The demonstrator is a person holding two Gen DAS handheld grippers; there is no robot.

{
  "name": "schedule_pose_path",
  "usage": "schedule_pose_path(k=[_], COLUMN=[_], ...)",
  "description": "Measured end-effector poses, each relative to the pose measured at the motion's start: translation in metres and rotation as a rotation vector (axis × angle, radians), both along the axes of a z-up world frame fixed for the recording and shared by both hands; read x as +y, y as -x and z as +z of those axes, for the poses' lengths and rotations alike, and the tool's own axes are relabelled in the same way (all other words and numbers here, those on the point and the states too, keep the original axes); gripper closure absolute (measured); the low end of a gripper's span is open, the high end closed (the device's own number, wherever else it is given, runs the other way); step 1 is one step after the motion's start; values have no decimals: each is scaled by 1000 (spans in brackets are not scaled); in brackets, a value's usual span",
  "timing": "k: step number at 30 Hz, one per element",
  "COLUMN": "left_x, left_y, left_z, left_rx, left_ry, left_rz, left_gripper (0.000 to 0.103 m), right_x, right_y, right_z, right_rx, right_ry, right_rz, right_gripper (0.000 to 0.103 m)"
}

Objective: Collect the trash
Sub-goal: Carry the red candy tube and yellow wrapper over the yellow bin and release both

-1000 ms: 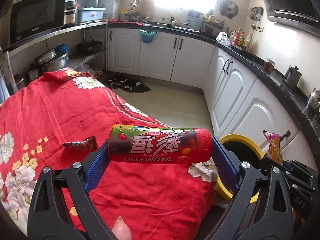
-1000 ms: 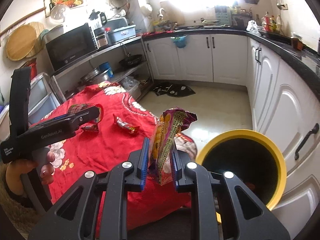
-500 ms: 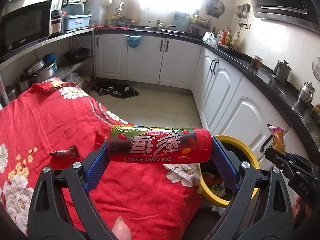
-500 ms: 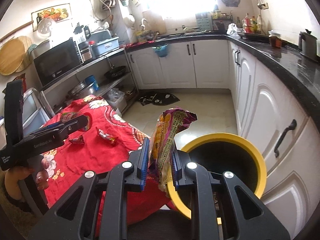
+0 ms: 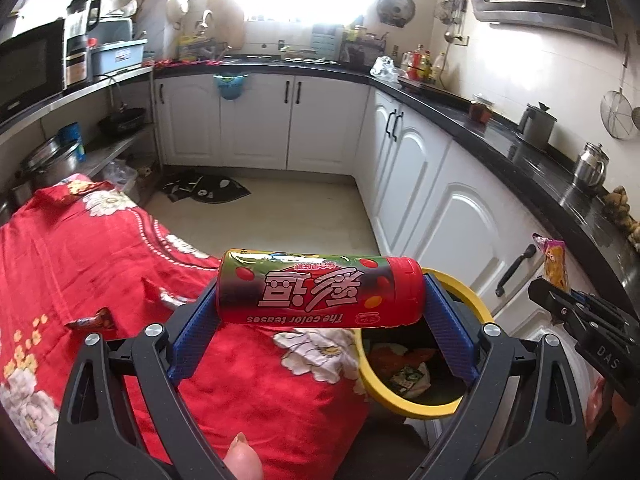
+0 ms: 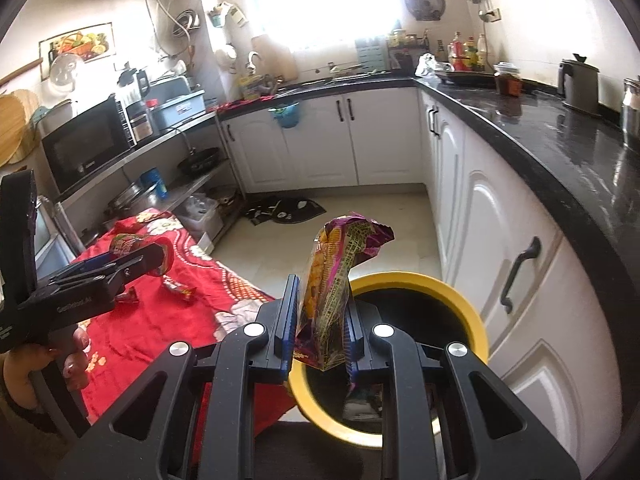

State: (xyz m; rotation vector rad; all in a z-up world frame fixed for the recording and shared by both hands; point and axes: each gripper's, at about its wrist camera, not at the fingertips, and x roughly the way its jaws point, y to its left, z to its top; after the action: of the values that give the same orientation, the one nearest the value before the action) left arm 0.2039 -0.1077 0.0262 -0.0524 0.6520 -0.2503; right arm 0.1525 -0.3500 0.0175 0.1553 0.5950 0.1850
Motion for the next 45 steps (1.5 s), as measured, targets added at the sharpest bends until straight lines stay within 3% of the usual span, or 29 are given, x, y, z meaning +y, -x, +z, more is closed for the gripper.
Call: schedule_pose_path(k=[22,45], left_x=[-63,-86], left_y=[-11,-44], left_z=[-22,-67], left_rx=[35,142], left_ry=[-23,-38], left_rz=[-152,-196], left_gripper=[17,17], right_x=[-39,-42], right_y=[-1,-40], right_z=[-23,-88], right_rx=[44,226], right_ry=[27,35], right_rz=[-125,-113], right_gripper=[84,83])
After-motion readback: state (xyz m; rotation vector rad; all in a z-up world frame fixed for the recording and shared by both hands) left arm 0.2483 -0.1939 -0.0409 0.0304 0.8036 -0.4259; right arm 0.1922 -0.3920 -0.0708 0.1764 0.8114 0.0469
